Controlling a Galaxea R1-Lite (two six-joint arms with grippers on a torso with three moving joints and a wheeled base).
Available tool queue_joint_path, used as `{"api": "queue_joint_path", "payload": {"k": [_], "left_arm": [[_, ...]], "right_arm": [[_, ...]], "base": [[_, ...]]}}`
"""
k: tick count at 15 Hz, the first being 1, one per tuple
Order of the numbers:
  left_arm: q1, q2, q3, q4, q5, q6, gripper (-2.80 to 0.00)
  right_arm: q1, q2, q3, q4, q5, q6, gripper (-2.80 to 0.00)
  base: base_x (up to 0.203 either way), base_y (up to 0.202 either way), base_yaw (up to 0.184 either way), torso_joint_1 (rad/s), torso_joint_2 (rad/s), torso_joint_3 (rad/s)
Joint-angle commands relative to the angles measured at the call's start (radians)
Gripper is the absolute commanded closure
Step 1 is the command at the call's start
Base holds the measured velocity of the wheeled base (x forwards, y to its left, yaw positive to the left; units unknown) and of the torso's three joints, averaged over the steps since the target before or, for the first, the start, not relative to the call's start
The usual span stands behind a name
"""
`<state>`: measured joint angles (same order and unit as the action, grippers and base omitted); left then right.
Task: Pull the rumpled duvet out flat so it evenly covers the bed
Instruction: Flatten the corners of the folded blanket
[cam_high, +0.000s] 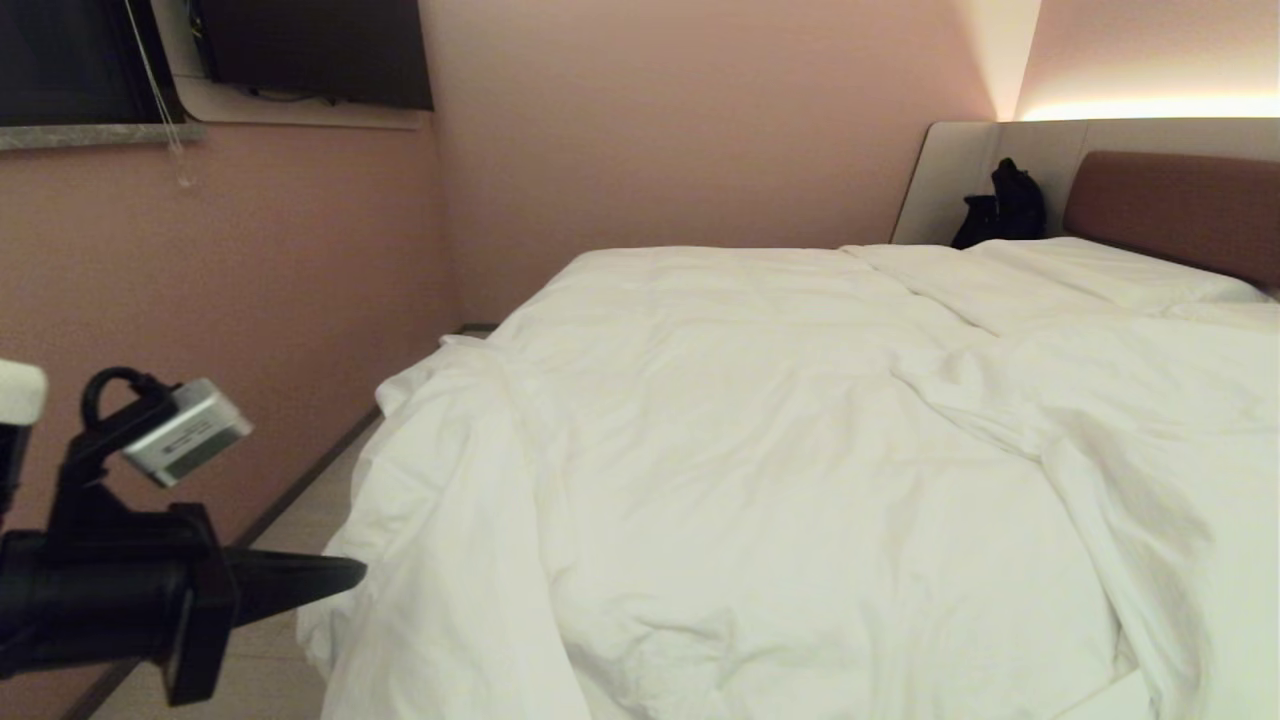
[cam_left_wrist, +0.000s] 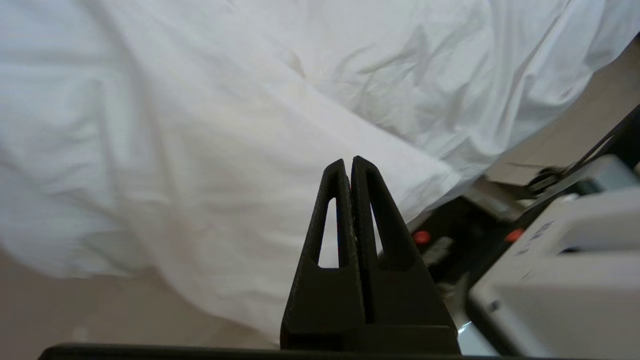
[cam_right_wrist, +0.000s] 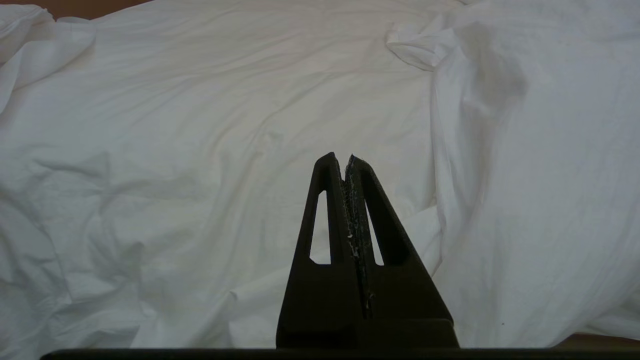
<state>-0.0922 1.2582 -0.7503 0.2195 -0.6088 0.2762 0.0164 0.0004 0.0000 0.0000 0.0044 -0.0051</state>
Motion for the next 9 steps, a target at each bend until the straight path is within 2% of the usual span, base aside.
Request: {"api": "queue_joint_path", "payload": {"k": [1,3,5,7,9], "left_arm": [[-0.103,0.179,-0.057,-0.058,0.070,-0.195,0.00],[-0.170,0.248,-0.069,-0.131,0.194,-0.286,0.00],[-0.222,0.313,-0.074,-0.167,0.296,-0.329,0.00],[-0.243,0.349,-0.094,-0.179,0.331,-0.365,0.00],[-0.263,0.388,-0.108,-0.179,0.413,-0.391,0.00]], "right_arm": [[0.000,0.000,0.000,0.000,0.002,0.001,0.00],[0.000,0.000,0.000,0.000,0.002,0.001,0.00],[0.000,0.000,0.000,0.000,0.002,-0.001,0.00],[0.000,0.000,0.000,0.000,0.002,0.001,0.00],[0.000,0.000,0.000,0.000,0.002,-0.001,0.00]], "base": [[0.000,0.000,0.000,0.000,0.00,0.000],[0.000,0.000,0.000,0.000,0.00,0.000],[0.000,0.000,0.000,0.000,0.00,0.000],[0.000,0.000,0.000,0.000,0.00,0.000],[0.000,0.000,0.000,0.000,0.00,0.000]]}}
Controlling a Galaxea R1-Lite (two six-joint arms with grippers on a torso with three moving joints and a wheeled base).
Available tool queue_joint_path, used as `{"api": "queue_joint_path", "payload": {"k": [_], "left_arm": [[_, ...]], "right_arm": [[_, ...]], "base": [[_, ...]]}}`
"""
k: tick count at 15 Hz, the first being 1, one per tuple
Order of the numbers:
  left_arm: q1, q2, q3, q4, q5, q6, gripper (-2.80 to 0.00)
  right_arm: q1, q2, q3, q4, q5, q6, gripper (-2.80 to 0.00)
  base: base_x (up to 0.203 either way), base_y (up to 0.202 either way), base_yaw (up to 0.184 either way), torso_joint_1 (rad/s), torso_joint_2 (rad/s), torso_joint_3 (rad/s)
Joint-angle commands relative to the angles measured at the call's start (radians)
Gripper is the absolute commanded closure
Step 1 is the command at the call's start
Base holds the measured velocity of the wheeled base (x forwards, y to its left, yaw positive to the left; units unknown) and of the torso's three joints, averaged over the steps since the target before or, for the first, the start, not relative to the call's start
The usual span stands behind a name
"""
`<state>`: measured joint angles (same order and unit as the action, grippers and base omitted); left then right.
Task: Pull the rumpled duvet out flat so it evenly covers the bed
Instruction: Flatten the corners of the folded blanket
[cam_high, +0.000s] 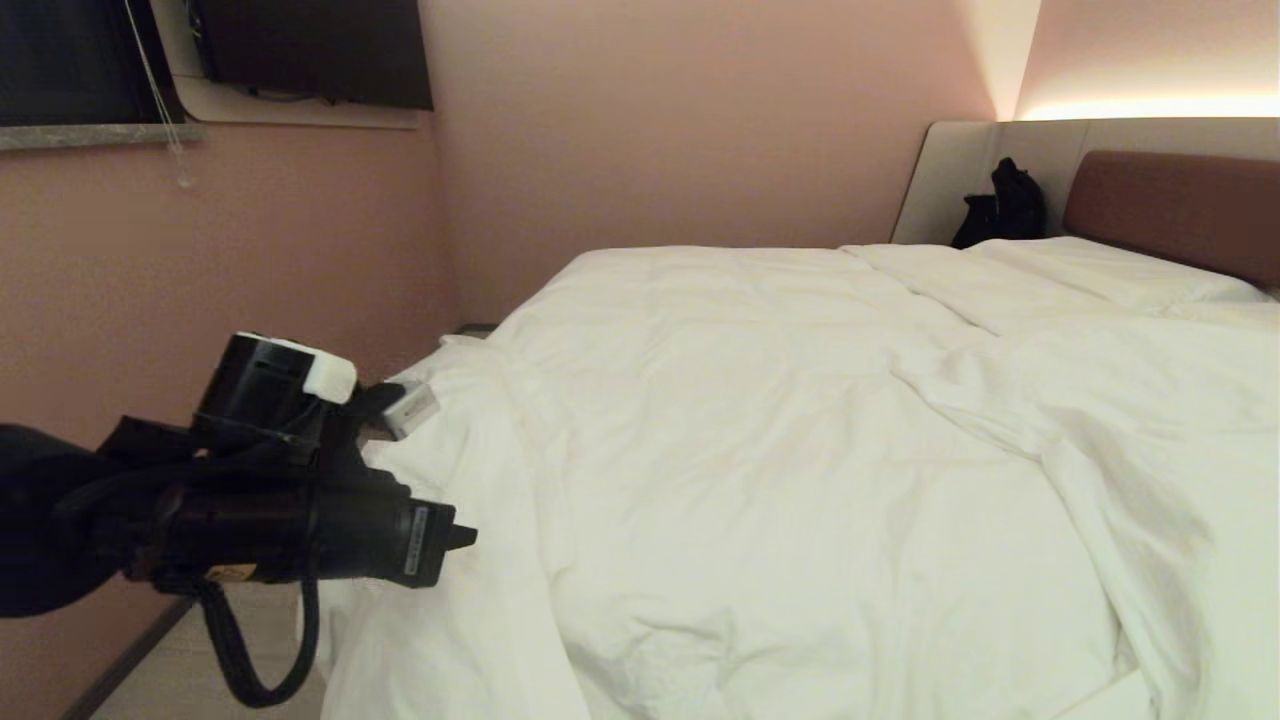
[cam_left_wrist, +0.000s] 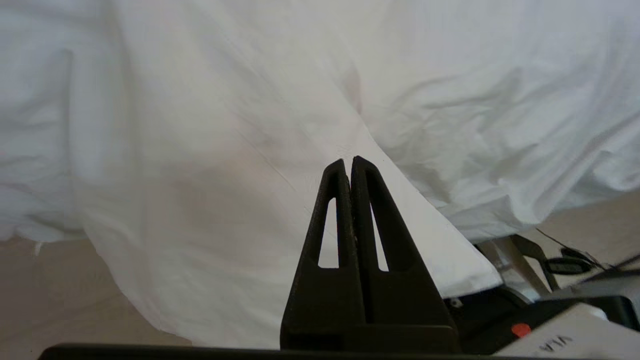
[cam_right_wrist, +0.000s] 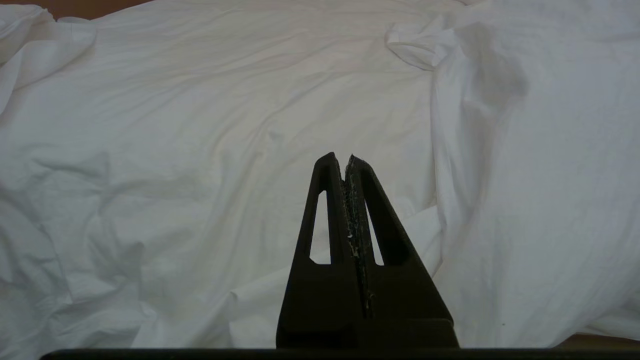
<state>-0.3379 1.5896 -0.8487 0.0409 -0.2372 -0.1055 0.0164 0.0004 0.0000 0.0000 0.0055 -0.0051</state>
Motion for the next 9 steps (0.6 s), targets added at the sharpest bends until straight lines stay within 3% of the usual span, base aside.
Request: {"api": "queue_joint_path", "payload": {"k": [1,5,9], "left_arm": [[-0.027,0.069,-0.012,0.001,0.072,-0.016,-2.80],[-0.119,0.087,-0.017,0.013,0.191,-0.029,-2.80],[-0.261,0.187,-0.028,0.003,0.435,-0.078,-2.80]], "right_arm": [[0.000,0.000,0.000,0.000,-0.001,-0.001,0.00],[0.000,0.000,0.000,0.000,0.000,0.000,0.00],[0.000,0.000,0.000,0.000,-0.001,-0.001,0.00]], "base": [[0.000,0.000,0.000,0.000,0.00,0.000],[0.000,0.000,0.000,0.000,0.00,0.000],[0.000,0.000,0.000,0.000,0.00,0.000]]}}
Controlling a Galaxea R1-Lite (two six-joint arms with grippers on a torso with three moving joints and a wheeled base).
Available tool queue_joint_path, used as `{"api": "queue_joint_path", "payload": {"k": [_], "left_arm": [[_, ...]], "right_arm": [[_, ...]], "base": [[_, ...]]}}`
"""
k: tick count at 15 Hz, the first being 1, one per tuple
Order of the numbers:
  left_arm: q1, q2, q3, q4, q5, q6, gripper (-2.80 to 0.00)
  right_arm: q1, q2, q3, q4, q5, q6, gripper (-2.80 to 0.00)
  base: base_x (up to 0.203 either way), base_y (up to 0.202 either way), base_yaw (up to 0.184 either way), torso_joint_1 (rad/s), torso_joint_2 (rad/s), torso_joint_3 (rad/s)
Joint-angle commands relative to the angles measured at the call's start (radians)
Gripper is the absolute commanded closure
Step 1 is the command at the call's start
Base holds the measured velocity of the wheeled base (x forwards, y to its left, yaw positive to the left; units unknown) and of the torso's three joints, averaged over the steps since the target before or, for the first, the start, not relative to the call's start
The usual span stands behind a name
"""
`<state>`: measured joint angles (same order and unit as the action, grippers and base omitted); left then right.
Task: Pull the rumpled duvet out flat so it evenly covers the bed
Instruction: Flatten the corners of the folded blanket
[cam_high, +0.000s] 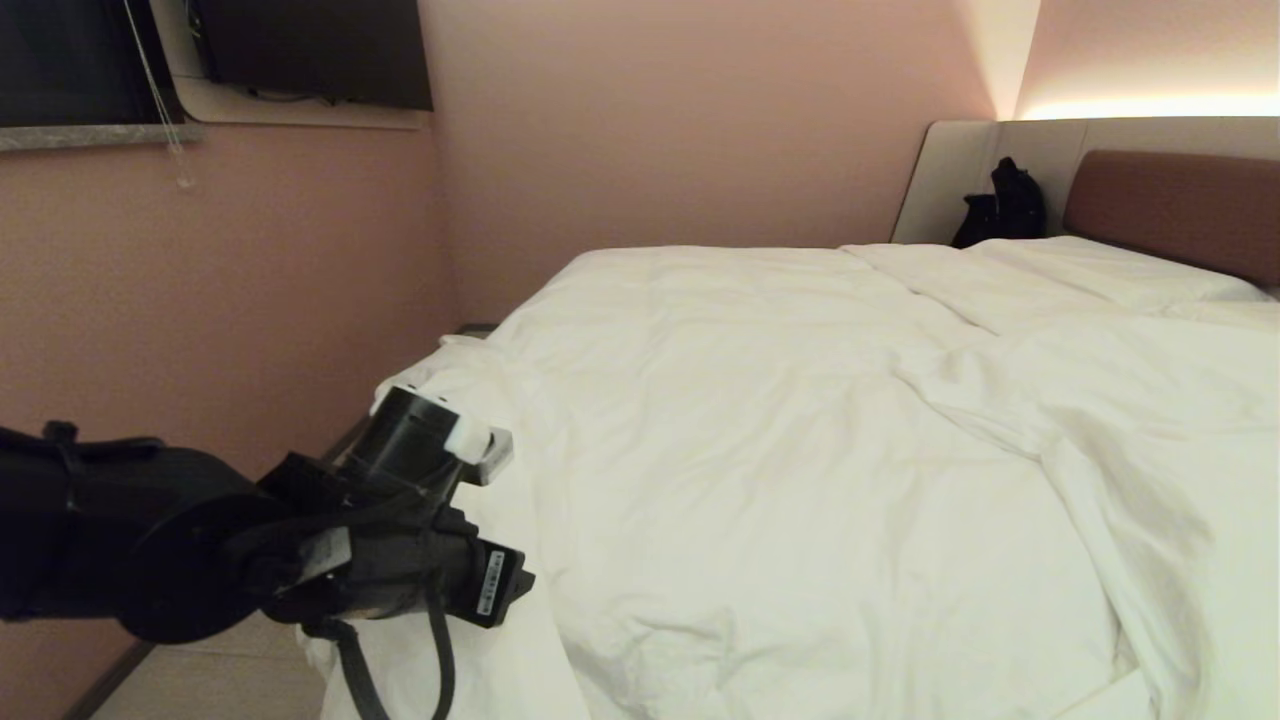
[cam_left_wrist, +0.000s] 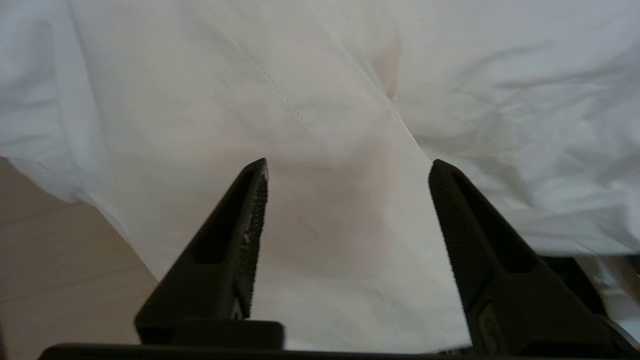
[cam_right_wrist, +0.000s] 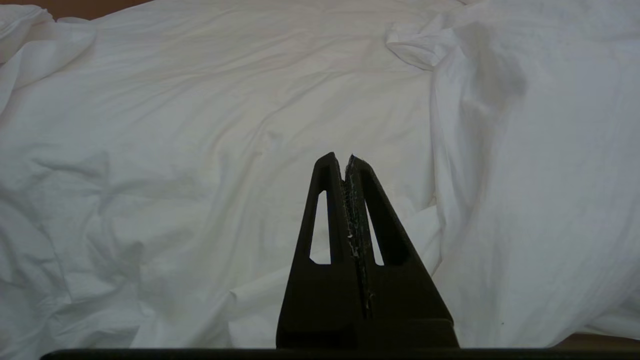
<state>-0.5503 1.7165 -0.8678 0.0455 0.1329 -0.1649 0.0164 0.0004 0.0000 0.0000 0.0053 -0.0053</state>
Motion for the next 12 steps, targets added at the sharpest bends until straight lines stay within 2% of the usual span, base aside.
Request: {"api": "queue_joint_path", "payload": {"k": [1,5,10,11,12], "left_arm": [[-0.070,0.091,-0.021,-0.002,0.110,-0.043,-2.80],[-0.132,0.257,-0.109,0.011,0.256,-0.156,-2.80],[-0.188,0.373,-0.143,0.007,0.433,-0.205,-2.80],[-0.189,0.375,-0.143,0.006,0.438,-0.205,-2.80],[-0.193,0.403,-0.141,0.003,0.506,-0.208,-2.80]], "right_arm": [[0.000,0.000,0.000,0.000,-0.001,0.001,0.00],[0.000,0.000,0.000,0.000,0.001,0.001,0.00],[0.000,0.000,0.000,0.000,0.001,-0.001,0.00],[0.000,0.000,0.000,0.000,0.001,0.001,0.00],[0.000,0.000,0.000,0.000,0.000,0.000,0.00]], "base": [[0.000,0.000,0.000,0.000,0.00,0.000],[0.000,0.000,0.000,0.000,0.00,0.000],[0.000,0.000,0.000,0.000,0.00,0.000],[0.000,0.000,0.000,0.000,0.00,0.000],[0.000,0.000,0.000,0.000,0.00,0.000]]}}
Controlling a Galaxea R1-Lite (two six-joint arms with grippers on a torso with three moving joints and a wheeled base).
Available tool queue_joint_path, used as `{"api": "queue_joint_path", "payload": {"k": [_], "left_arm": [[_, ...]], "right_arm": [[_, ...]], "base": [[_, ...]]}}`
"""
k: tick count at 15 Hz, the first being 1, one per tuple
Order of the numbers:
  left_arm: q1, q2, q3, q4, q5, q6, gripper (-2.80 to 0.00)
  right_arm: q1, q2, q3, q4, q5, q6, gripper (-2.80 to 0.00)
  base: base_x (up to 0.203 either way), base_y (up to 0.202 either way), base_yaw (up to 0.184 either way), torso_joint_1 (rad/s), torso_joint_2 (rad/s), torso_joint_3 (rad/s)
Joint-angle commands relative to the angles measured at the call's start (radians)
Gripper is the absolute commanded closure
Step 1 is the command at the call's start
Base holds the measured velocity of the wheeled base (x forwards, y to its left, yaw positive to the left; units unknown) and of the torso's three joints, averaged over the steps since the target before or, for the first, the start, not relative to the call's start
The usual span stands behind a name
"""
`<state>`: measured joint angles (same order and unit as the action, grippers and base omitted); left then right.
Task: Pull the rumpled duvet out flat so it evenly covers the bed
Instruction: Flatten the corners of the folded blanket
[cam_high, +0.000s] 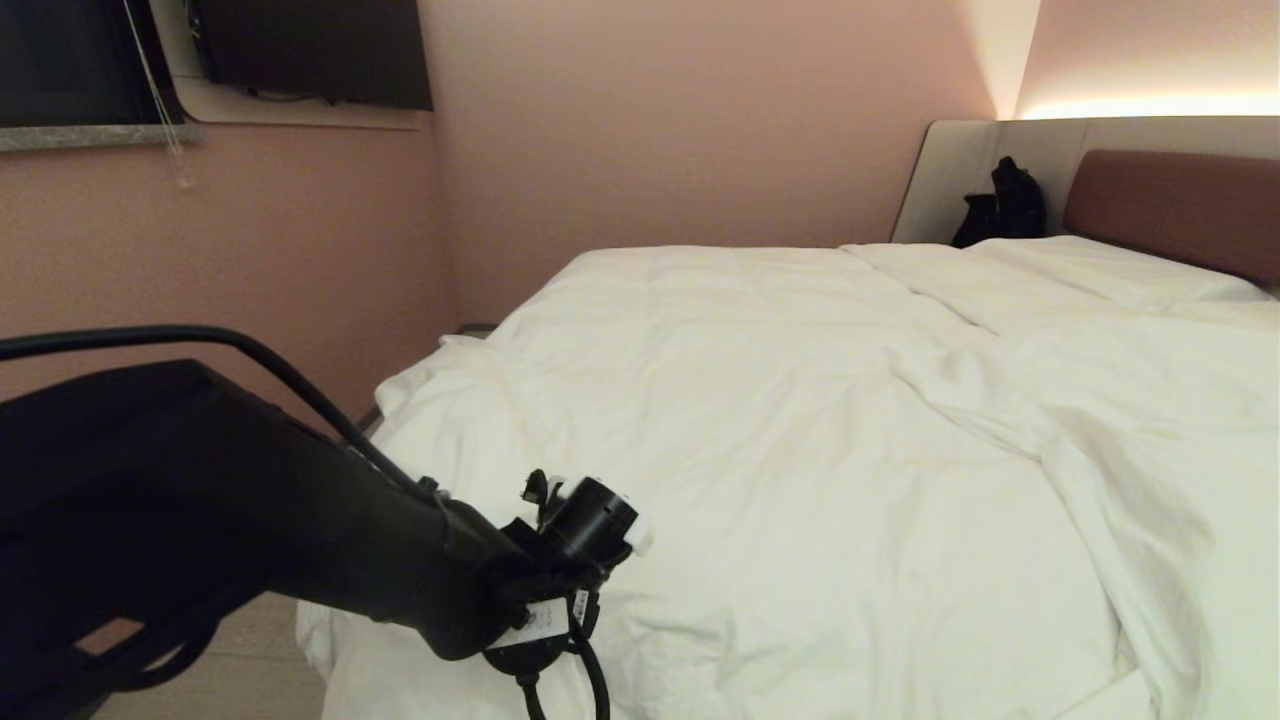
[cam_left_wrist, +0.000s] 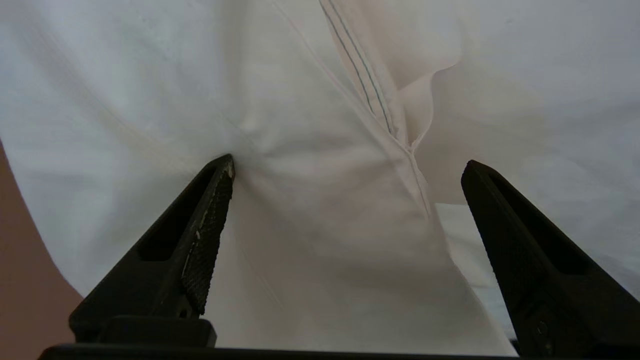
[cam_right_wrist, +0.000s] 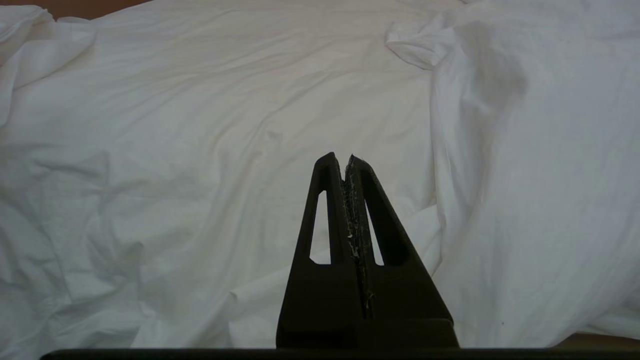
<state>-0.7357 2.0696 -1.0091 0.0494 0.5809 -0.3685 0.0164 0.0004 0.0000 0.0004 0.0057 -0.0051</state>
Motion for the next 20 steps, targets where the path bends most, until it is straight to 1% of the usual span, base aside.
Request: {"api": "queue_joint_path", "payload": {"k": [1,2,4,5,7,9,19,20], "left_arm": [[-0.009,0.099,0.001,-0.003,0.143,-0.010,-2.80],[-0.010,0.135,0.001,-0.005,0.189,-0.020,-2.80],[-0.011,0.179,0.000,-0.006,0.258,-0.038,-2.80],[-0.009,0.184,0.002,-0.006,0.269,-0.041,-2.80],[-0.002,0.226,0.008,-0.005,0.378,-0.062,-2.80],[0.001,0.231,0.018,-0.005,0.409,-0.078,-2.80],[0.005,0.190,0.049,0.007,0.419,-0.087,-2.80],[0.005,0.185,0.049,0.008,0.419,-0.087,0.00]], "right_arm": [[0.000,0.000,0.000,0.000,-0.001,0.000,0.00],[0.000,0.000,0.000,0.000,0.000,0.001,0.00],[0.000,0.000,0.000,0.000,0.000,0.001,0.00],[0.000,0.000,0.000,0.000,0.000,-0.001,0.00],[0.000,0.000,0.000,0.000,0.000,0.000,0.00],[0.000,0.000,0.000,0.000,0.000,-0.001,0.00],[0.000,0.000,0.000,0.000,0.000,0.001,0.00],[0.000,0.000,0.000,0.000,0.000,0.001,0.00]], "base": [[0.000,0.000,0.000,0.000,0.00,0.000],[0.000,0.000,0.000,0.000,0.00,0.000],[0.000,0.000,0.000,0.000,0.00,0.000],[0.000,0.000,0.000,0.000,0.00,0.000],[0.000,0.000,0.000,0.000,0.00,0.000],[0.000,0.000,0.000,0.000,0.00,0.000],[0.000,0.000,0.000,0.000,0.00,0.000],[0.000,0.000,0.000,0.000,0.00,0.000]]}}
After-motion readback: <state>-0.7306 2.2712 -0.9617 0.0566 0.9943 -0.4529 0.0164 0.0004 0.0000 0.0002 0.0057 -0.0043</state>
